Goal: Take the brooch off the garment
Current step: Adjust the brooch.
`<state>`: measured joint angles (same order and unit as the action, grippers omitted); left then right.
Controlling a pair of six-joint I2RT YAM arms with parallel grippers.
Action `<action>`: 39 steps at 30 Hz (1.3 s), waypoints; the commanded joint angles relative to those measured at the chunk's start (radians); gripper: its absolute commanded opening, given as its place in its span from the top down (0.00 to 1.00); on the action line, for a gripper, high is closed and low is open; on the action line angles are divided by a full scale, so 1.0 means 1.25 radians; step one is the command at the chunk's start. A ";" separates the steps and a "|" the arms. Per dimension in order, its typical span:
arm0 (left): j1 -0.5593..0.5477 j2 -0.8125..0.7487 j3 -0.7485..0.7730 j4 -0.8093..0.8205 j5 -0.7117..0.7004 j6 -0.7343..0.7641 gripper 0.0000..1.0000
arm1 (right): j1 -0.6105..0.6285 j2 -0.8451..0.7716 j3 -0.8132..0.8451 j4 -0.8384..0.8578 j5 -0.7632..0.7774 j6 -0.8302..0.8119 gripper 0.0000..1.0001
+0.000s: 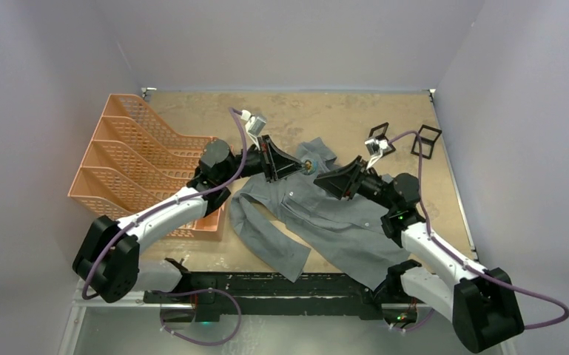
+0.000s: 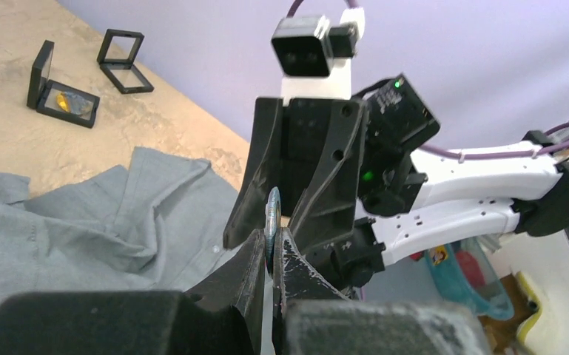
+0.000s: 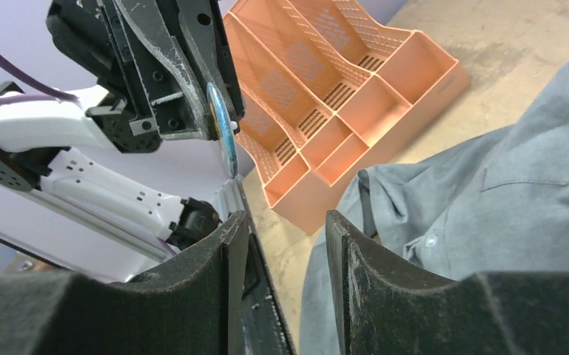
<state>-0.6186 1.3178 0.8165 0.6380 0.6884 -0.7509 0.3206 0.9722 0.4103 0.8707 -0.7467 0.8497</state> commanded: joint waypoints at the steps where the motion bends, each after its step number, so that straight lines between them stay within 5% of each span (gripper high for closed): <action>1: -0.025 -0.005 -0.027 0.161 -0.066 -0.107 1.00 | 0.044 0.009 -0.017 0.189 0.075 0.087 0.54; 15: -0.053 0.000 -0.042 0.172 -0.105 -0.112 1.00 | 0.070 0.000 -0.041 0.325 0.145 0.147 0.60; 20: -0.055 0.004 -0.042 0.174 -0.106 -0.114 1.00 | 0.070 0.016 -0.044 0.357 0.140 0.161 0.74; 25: -0.056 0.003 -0.046 0.179 -0.107 -0.116 1.00 | 0.070 0.030 -0.054 0.383 0.140 0.170 0.98; 28: -0.056 0.004 -0.051 0.177 -0.109 -0.115 1.00 | 0.070 0.029 -0.056 0.362 0.141 0.159 1.00; 34: -0.022 -0.062 -0.064 0.037 -0.179 -0.039 0.69 | 0.058 0.020 -0.047 0.244 0.157 0.124 1.00; 39: 0.012 -0.214 -0.024 -0.272 -0.354 0.152 0.54 | -0.008 0.040 -0.030 0.139 0.165 0.107 1.00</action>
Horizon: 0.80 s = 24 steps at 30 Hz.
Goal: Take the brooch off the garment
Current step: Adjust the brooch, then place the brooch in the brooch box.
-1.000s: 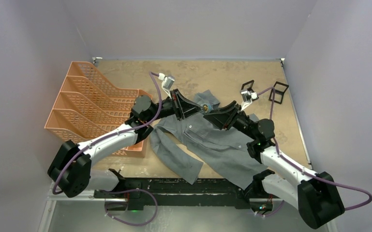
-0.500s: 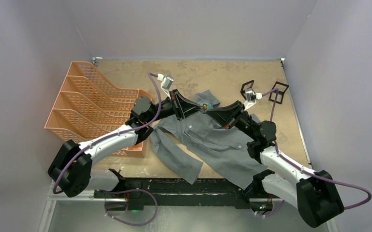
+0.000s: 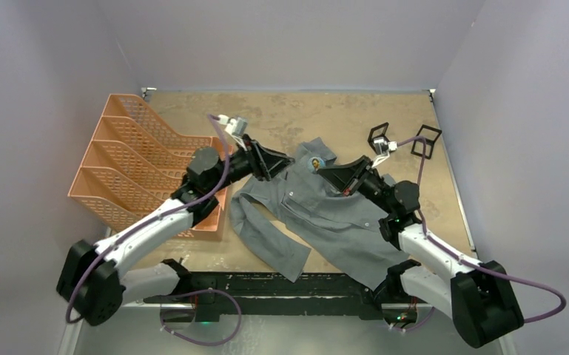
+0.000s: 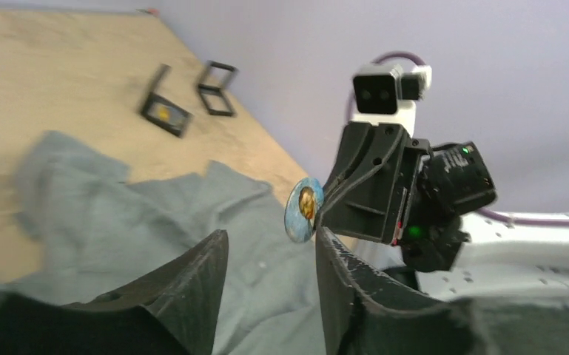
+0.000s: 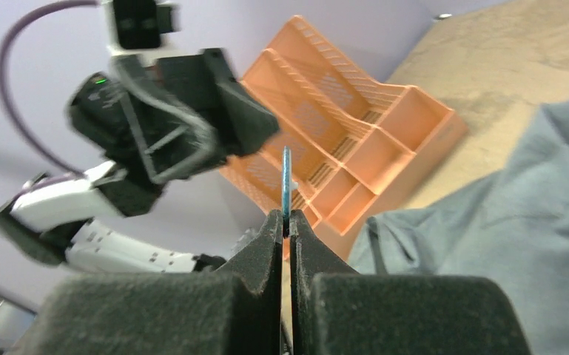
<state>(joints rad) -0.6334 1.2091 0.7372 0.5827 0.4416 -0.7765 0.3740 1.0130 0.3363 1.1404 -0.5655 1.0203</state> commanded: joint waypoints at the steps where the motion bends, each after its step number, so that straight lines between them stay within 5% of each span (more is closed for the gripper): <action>1: 0.025 -0.154 0.054 -0.298 -0.208 0.214 0.49 | -0.077 0.014 0.029 -0.095 0.015 -0.023 1.00; 9: 0.029 -0.352 0.087 -0.623 -0.515 0.436 0.31 | -0.291 0.067 0.078 -0.301 0.023 -0.085 1.00; 16: 0.028 -0.497 0.011 -0.668 -0.681 0.548 0.19 | -0.441 0.181 0.112 -0.279 0.037 -0.082 1.00; 24: 0.029 -0.552 -0.042 -0.654 -0.717 0.528 0.18 | -0.612 0.321 0.170 -0.221 0.036 -0.081 1.00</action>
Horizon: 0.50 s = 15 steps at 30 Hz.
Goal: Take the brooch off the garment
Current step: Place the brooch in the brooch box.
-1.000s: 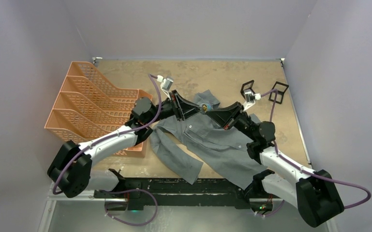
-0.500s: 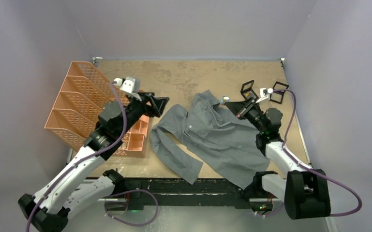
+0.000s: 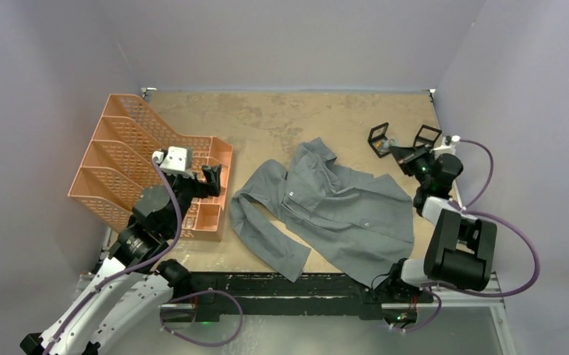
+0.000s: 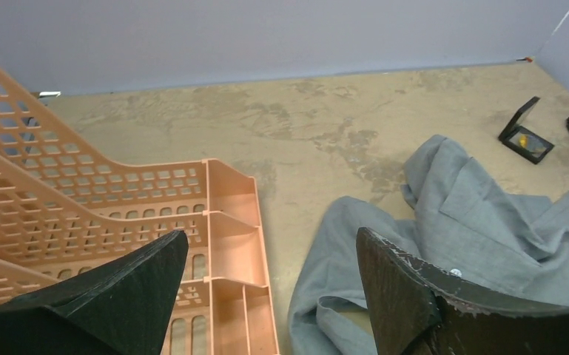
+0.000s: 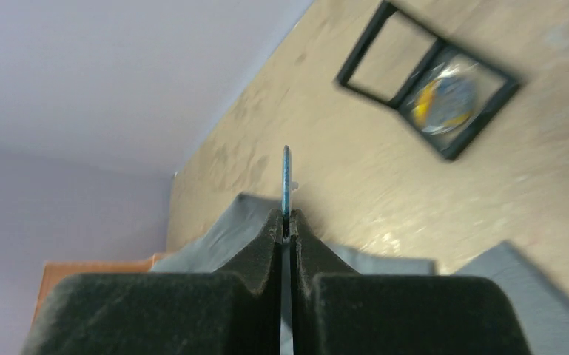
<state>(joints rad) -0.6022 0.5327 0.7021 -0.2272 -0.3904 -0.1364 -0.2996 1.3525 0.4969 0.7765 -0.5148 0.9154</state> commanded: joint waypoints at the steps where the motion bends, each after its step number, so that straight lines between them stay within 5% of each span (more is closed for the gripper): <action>1: 0.004 -0.014 -0.016 -0.007 -0.051 0.016 0.18 | -0.087 0.066 0.047 0.077 -0.002 0.010 1.00; 15: -0.037 -0.051 -0.029 0.004 -0.080 0.009 0.11 | -0.149 0.260 0.184 0.035 0.188 0.021 1.00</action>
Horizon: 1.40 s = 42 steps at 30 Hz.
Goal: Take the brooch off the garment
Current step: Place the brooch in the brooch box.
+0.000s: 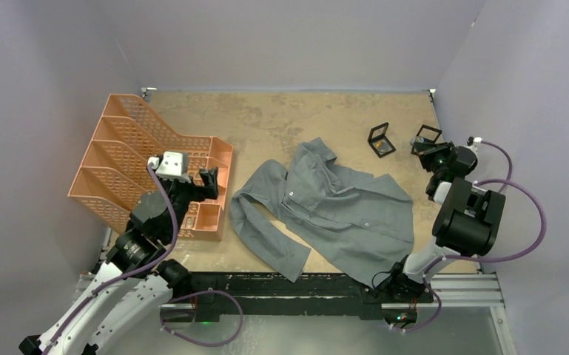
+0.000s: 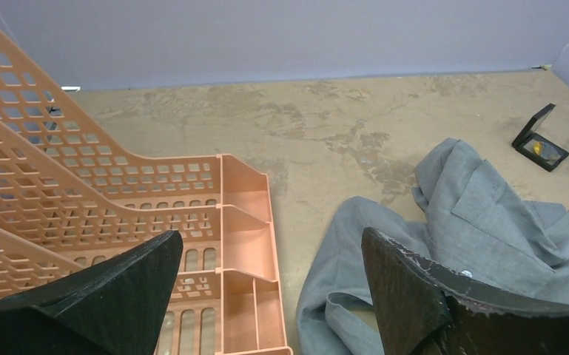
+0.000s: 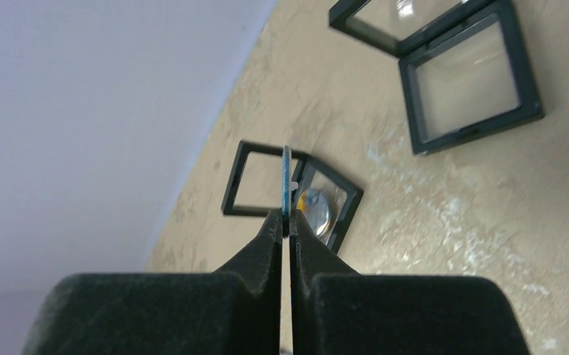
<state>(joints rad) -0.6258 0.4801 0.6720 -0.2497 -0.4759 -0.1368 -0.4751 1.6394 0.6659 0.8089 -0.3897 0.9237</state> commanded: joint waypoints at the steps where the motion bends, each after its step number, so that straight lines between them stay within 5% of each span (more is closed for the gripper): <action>1: -0.024 -0.009 -0.006 0.021 -0.014 0.010 0.10 | -0.009 0.043 0.056 0.007 0.104 0.020 1.00; 13: -0.032 -0.022 -0.010 0.017 -0.010 0.007 0.07 | -0.009 0.172 0.157 -0.049 0.199 0.058 1.00; 42: -0.031 -0.020 -0.009 0.015 0.020 0.012 0.07 | -0.013 0.304 0.255 -0.086 0.150 0.070 1.00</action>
<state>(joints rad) -0.6624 0.4587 0.6605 -0.2501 -0.4664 -0.1364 -0.4801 2.0094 0.9485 0.7166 -0.1528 0.9943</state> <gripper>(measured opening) 0.922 0.015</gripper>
